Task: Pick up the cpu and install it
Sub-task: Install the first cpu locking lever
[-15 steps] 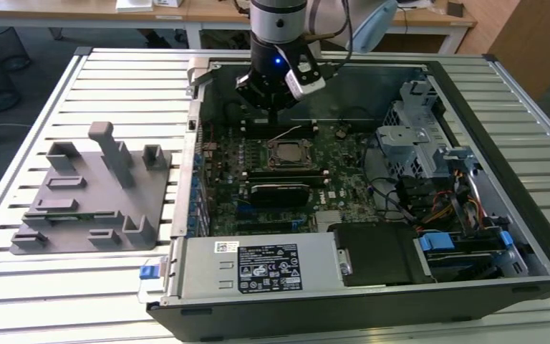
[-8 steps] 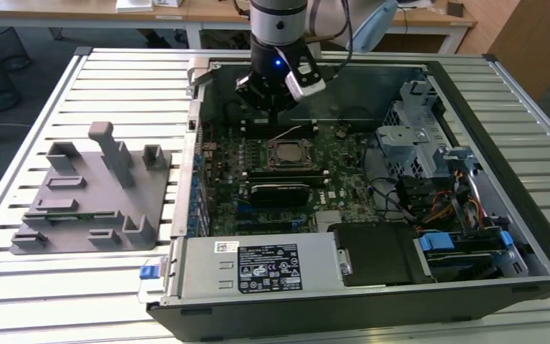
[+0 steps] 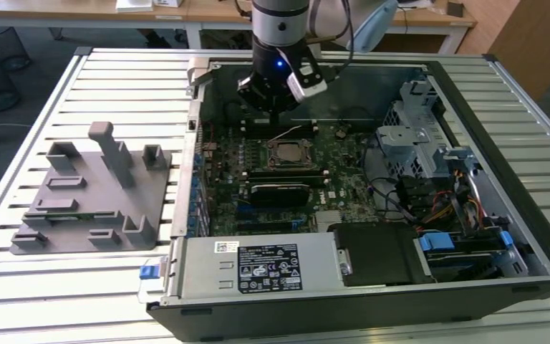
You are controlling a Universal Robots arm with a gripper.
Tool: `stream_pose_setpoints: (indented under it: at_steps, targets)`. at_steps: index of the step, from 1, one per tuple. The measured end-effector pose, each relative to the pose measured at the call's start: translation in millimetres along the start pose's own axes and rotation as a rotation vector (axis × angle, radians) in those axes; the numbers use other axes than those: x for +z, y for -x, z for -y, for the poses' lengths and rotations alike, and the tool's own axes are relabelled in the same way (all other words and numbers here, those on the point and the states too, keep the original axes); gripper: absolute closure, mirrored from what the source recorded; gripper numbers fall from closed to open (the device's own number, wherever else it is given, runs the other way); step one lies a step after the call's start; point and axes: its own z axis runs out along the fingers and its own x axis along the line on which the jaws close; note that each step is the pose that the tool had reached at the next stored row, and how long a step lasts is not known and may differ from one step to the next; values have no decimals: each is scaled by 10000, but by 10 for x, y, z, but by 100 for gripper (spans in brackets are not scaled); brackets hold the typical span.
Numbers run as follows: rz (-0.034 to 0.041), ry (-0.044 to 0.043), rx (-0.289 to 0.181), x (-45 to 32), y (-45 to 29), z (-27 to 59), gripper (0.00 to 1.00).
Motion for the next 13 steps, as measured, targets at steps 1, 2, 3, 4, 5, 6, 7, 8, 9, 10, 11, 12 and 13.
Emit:
stream_pose_setpoints:
  at_steps: [1,2,3,4,5,6,7,8,9,10,11,12,13]
  targets:
    - [0,1,0,3,2,0,88]
    - [0,0,0,5,4,0,88]
    - [0,-1,0,7,6,0,88]
    - [0,0,0,9,7,0,88]
    - [0,0,1,10,9,0,88]
    - [0,0,0,11,11,0,88]
    - [0,0,0,12,13,0,88]
    - [1,1,-1,13,15,0,88]
    - [1,1,-1,14,16,0,88]
    - [1,1,0,16,17,0,88]
    - [1,1,-1,17,19,0,88]
    - [1,1,-1,18,21,0,88]
    - [1,1,-1,20,23,0,88]
